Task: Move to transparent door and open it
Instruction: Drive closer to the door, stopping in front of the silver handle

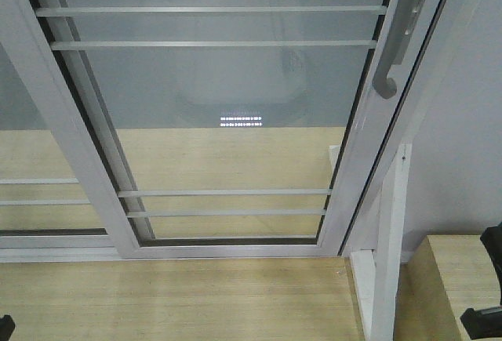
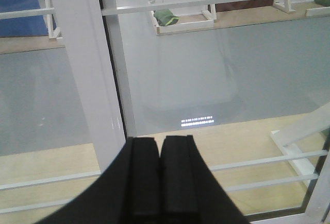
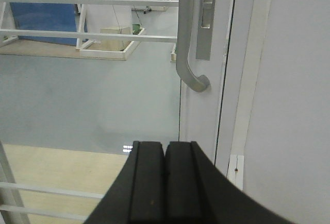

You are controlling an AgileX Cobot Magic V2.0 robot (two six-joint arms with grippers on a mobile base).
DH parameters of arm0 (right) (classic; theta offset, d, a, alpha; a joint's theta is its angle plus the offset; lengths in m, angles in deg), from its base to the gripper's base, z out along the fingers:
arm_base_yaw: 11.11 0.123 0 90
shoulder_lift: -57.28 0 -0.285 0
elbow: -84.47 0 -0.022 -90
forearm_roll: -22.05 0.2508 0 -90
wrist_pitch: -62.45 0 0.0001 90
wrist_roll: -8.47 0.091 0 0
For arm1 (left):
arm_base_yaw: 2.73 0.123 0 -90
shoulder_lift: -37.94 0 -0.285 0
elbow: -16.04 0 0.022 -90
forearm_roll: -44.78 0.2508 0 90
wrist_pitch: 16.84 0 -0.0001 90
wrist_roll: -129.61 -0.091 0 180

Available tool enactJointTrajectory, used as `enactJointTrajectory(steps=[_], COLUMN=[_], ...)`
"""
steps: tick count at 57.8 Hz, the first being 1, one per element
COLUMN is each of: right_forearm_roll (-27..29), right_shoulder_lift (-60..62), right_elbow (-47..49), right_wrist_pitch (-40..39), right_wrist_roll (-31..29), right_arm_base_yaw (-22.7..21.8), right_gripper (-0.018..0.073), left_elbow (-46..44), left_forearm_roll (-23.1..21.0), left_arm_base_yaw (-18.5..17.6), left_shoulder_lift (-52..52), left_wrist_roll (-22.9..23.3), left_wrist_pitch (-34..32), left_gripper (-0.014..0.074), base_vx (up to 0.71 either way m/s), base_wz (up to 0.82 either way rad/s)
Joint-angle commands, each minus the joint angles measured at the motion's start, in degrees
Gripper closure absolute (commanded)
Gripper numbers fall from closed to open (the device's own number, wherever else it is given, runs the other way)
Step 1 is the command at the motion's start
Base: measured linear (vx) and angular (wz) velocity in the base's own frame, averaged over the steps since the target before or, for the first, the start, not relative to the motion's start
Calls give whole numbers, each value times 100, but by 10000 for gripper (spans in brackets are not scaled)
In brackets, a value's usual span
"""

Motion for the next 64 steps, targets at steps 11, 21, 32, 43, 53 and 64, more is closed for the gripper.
enactJointTrajectory(steps=[11,21,32,43,53,64], right_forearm_roll=[-31,-54,-115,-93,-93,-93], right_shoulder_lift=[84,84,84,84,84,84], right_elbow=[-25,-25,-25,-25,-18,-18], right_wrist_pitch=[-488,-492,-511,-598,-911,-1149], right_wrist_roll=[-21,-26,-26,-26,-26,-26], right_arm_base_yaw=[-7,-7,-7,-7,-7,-7], right_gripper=[564,564,564,564,564,564], left_elbow=[42,42,42,42,42,35], left_forearm_roll=[-21,-156,-266,-261,-260,-252], left_arm_base_yaw=[-27,-27,-27,-27,-27,-27], left_shoulder_lift=[-76,-76,-76,-76,-76,-76], left_wrist_roll=[33,40,35,35,35,35], left_wrist_pitch=[-474,-757,-1132,-1031,-1075,-1448], left_gripper=[602,602,602,602,602,602], base_vx=[0,0,0,0,0,0], base_wz=[0,0,0,0,0,0])
